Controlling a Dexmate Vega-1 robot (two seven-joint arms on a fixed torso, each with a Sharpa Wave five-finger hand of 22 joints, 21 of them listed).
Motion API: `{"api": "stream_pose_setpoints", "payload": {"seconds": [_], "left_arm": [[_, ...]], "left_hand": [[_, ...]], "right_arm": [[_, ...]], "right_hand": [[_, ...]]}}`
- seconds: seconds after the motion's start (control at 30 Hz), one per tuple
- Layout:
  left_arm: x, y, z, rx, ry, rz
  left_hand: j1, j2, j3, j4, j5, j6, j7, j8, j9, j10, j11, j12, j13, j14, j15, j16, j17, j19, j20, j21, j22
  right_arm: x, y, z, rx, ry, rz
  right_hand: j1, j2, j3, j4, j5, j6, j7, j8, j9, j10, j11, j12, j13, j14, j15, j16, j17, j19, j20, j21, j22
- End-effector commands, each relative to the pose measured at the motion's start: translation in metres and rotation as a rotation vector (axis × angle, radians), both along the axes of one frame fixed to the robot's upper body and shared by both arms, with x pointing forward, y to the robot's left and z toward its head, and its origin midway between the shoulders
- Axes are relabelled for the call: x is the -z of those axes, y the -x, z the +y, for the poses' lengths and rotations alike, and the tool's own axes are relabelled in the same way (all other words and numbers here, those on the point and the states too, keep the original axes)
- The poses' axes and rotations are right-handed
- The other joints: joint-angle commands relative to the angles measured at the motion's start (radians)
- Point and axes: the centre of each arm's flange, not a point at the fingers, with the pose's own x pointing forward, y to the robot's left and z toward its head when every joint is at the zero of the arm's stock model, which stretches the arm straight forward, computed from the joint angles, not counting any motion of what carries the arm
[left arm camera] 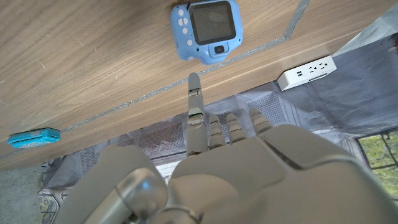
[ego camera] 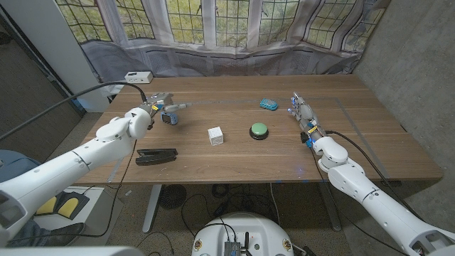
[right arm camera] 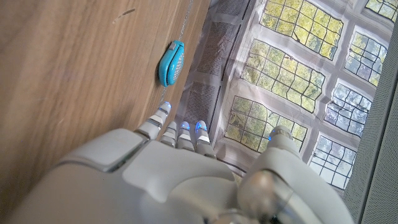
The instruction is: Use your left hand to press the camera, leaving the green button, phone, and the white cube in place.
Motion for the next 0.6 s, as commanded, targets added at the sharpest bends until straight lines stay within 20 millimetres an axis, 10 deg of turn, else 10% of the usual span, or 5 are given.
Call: {"api": "stream_pose_setpoints", "payload": {"seconds": [0.03, 0.6], "left_arm": [[0.0034, -0.0041, -0.0028, 0.002, -0.006, 0.014], [0.0053, -0.0022, -0.0037, -0.006, -0.005, 0.01]], "left_hand": [[-0.004, 0.001, -0.008, -0.001, 0.005, 0.003, -0.006, -0.002, 0.001, -0.002, 0.001, -0.003, 0.003, -0.004, 0.003, 0.004, 0.002, -0.01, 0.004, 0.001, 0.001], [-0.004, 0.004, -0.014, 0.0, 0.01, 0.049, -0.005, 0.006, 0.002, 0.002, -0.001, 0.0, 0.003, 0.006, 0.003, 0.008, 0.002, -0.012, 0.003, 0.003, 0.001]], "right_arm": [[0.0009, -0.001, 0.0007, -0.002, 0.0, 0.006], [0.0044, -0.001, 0.0002, -0.008, 0.0, 0.012]], "right_hand": [[-0.001, 0.01, 0.008, -0.001, 0.002, 0.007, 0.003, -0.004, 0.003, 0.002, -0.003, -0.001, 0.003, -0.004, 0.009, -0.001, 0.005, 0.0, 0.007, -0.004, 0.004], [-0.002, 0.01, 0.008, -0.002, 0.002, 0.007, 0.003, -0.004, 0.003, 0.002, -0.002, -0.002, 0.003, -0.003, 0.009, -0.001, 0.005, -0.001, 0.009, -0.004, 0.004]]}}
